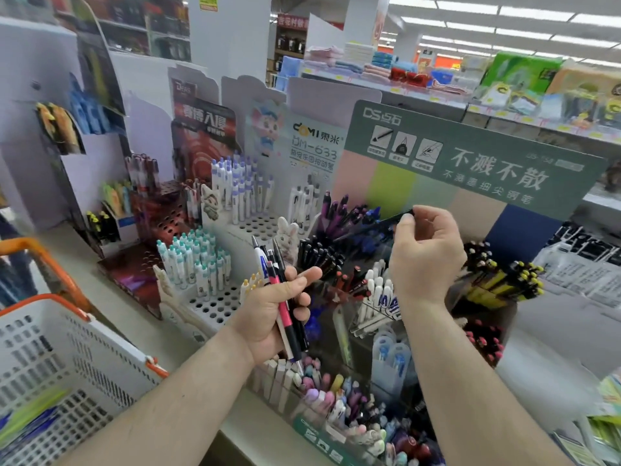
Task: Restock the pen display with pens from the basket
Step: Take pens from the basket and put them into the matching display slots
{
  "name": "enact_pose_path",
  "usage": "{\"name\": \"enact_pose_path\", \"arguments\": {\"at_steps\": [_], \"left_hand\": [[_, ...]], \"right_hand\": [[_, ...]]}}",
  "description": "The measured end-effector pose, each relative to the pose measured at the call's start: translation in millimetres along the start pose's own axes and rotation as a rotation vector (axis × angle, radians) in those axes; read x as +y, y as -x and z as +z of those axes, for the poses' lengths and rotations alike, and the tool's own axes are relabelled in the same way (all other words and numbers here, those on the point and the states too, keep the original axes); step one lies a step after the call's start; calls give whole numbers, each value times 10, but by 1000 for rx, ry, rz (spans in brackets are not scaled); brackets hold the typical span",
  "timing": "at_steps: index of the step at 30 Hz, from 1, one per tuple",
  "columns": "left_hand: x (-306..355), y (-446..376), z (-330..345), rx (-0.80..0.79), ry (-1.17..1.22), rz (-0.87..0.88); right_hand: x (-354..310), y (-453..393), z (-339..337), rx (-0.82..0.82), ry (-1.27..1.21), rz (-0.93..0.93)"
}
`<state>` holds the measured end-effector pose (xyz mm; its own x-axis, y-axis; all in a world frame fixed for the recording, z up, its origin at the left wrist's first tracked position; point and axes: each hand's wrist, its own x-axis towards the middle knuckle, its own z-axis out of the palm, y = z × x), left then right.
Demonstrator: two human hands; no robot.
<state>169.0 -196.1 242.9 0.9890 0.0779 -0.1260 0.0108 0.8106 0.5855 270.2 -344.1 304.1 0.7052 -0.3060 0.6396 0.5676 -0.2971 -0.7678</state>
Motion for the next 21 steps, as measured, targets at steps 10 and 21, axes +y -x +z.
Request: {"name": "enact_pose_path", "arguments": {"at_steps": [10,21], "left_hand": [[29,19,-98,-53,-191,-14],[41,5,-55,-69,-216,-30]], "right_hand": [[-119,-113,393,-181,128,-212],[84,53,507,-695,558,-130]]}}
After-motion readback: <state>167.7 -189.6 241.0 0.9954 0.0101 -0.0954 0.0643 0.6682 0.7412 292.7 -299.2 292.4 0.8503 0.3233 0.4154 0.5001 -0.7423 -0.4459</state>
